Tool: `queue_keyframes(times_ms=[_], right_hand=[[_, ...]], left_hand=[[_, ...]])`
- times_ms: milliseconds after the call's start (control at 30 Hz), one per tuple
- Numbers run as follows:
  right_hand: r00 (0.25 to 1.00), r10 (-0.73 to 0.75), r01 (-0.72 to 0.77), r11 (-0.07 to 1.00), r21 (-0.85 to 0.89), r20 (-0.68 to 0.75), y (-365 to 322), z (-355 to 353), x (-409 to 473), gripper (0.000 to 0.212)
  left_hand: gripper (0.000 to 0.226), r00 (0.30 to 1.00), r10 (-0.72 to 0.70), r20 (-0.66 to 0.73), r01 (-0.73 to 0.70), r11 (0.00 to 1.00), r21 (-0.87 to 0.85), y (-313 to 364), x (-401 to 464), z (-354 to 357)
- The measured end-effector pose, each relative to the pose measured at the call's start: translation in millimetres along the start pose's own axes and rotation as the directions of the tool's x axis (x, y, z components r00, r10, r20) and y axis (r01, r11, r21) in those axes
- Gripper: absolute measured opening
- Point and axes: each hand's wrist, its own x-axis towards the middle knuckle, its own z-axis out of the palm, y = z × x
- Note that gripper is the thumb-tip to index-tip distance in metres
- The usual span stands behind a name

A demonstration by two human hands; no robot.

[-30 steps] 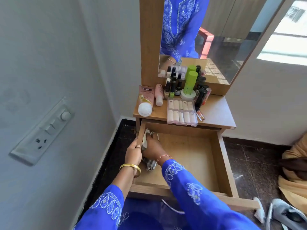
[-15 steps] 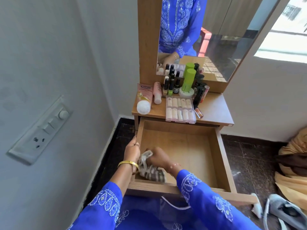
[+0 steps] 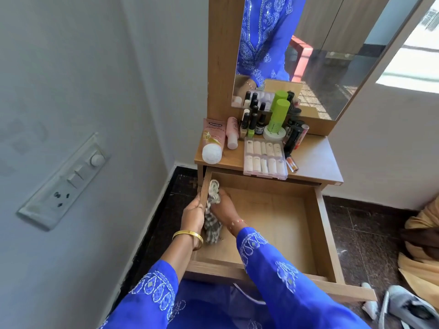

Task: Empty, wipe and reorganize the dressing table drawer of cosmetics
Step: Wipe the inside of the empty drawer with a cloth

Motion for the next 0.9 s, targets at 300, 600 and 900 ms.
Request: queue_keyframes(times_ms=[300, 600, 900], right_hand=[[0.828, 0.079, 0.306, 0.766, -0.565, 0.555, 21, -25, -64, 0.031], [0.884, 0.251, 0.143, 0.656, -0.741, 0.393, 26, -64, -65, 0.036], [0.972, 0.227, -0.139, 0.38, -0.914, -0.053, 60, -99, -96, 0.031]], left_hand=[[0.044, 0.997, 0.051, -0.065, -0.041, 0.989, 0.144, 0, -2, 2], [0.04, 0.899, 0.432, -0.063, -0.353, 0.804, 0.479, 2, -18, 7], [0.038, 0.686, 0.562, 0.462, -0.697, 0.326, 0.639, -8, -37, 32]])
